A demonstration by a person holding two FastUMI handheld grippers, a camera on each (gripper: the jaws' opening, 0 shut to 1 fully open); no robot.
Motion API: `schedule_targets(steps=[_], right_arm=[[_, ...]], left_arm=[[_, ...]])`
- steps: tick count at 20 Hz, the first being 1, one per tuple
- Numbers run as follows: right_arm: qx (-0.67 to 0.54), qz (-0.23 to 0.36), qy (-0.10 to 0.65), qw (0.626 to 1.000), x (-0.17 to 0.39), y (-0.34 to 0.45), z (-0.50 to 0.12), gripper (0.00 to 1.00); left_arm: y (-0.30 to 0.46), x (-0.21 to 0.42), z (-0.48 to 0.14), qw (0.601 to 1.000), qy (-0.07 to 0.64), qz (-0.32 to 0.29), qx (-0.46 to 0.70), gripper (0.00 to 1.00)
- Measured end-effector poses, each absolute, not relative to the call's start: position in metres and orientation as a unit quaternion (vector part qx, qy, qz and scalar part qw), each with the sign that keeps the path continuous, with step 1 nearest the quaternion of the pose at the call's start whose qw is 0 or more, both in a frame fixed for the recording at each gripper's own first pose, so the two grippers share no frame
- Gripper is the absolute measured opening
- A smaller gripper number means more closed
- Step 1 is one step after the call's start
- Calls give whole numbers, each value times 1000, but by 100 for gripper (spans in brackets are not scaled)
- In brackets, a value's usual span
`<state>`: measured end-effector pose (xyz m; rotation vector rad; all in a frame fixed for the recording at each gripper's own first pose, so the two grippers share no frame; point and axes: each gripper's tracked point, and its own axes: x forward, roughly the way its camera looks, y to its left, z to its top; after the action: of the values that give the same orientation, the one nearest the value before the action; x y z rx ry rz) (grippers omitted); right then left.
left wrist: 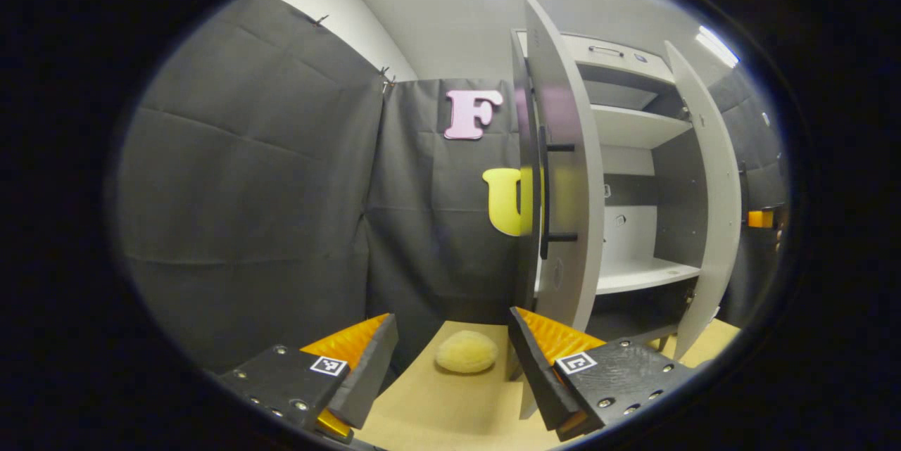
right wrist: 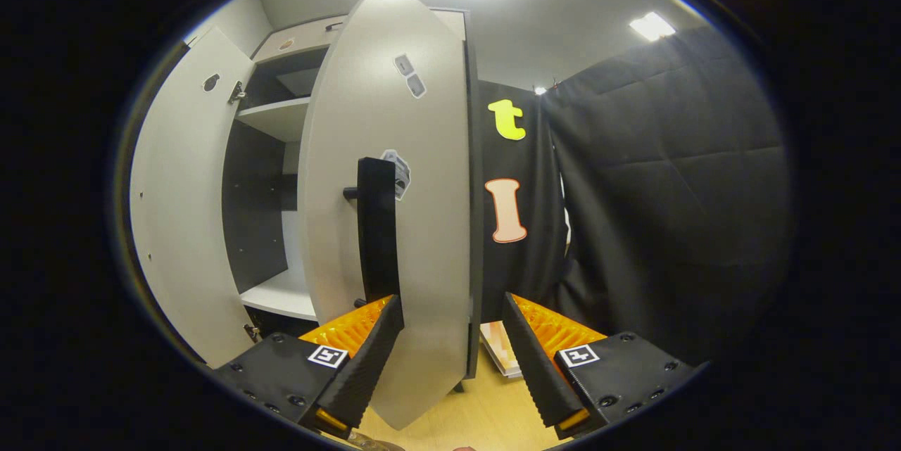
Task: Grasp the bottle in the cabinet with the left hand and place it on the coaster, then close the right door with the right hand and the left door with the left hand.
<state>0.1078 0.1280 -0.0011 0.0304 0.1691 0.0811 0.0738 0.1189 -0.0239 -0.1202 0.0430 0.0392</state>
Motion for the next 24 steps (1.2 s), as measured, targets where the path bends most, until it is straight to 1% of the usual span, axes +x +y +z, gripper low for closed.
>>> schedule_targets(steps=[3, 5, 11, 12, 16, 17, 19, 21, 22, 23, 24], right_arm=[[11, 52, 86, 995, 112, 140, -6, 93], [8, 53, 88, 995, 111, 139, -8, 95], [-8, 40, 90, 995, 93, 114, -16, 94], [-10, 33, 90, 995, 89, 108, -18, 97], [-9, 13, 98, 995, 76, 79, -27, 97], [-7, 8, 100, 995, 74, 71, -29, 97], [-3, 2, 105, 995, 69, 57, -32, 97], [-1, -7, 107, 994, 63, 39, -34, 94], [0, -12, 107, 994, 61, 32, -36, 94], [1, -16, 108, 994, 60, 24, -37, 94], [4, -18, 109, 994, 58, 18, -40, 97]], left_arm=[[123, 79, -26, 997, 31, 23, -63, 92], [123, 87, -25, 997, 37, 23, -69, 93], [128, 120, -3, 995, 50, 23, -86, 92], [130, 126, 4, 995, 45, 25, -89, 93], [128, 147, 42, 994, 21, 18, -108, 93], [124, 143, 47, 994, 15, 18, -108, 93], [118, 156, 59, 995, 6, 12, -100, 93], [104, 158, 67, 996, -5, 4, -91, 93], [102, 154, 69, 997, -9, 9, -77, 91], [102, 155, 71, 998, -16, 13, -60, 92], [102, 155, 73, 999, -21, 16, -46, 92]])
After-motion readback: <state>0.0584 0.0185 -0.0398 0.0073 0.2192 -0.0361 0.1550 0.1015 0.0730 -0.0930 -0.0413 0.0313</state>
